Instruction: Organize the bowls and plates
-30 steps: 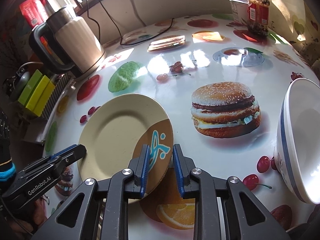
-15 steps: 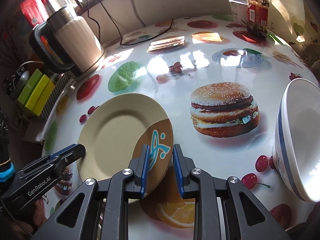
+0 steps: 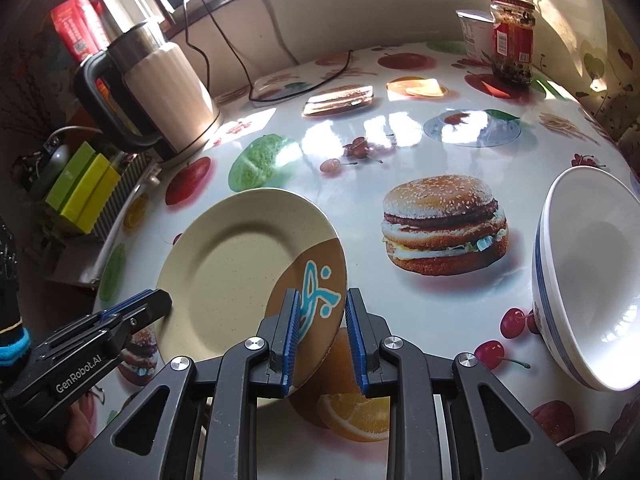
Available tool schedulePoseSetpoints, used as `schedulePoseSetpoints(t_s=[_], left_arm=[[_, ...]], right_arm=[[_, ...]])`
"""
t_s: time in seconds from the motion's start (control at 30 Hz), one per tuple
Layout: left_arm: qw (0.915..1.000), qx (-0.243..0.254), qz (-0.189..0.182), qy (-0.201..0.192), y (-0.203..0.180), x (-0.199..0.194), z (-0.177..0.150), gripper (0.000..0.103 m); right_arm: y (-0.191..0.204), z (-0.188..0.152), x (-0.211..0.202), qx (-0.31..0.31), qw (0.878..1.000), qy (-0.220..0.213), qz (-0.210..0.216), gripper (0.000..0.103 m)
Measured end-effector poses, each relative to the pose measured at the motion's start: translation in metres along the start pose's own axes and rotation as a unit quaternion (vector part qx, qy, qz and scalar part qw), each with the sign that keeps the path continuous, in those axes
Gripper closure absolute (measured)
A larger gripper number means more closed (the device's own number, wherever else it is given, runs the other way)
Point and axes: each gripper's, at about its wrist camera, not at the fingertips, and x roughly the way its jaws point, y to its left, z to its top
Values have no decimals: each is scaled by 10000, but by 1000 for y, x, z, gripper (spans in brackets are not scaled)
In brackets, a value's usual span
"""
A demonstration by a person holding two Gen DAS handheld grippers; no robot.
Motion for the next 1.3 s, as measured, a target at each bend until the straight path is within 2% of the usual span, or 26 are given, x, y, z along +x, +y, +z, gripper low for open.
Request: schedulePoseSetpoints(t_s=[0.6,1.3], left_arm=[[9997,-69,-16,-255,0,-34,-18,87],[9986,-290,24,-438,11,-64,-60,87]], right_arm=[[10,-13,-31,-202,9995,-190,141,80],[30,-46,-58,-575,9975,-259,324,80]])
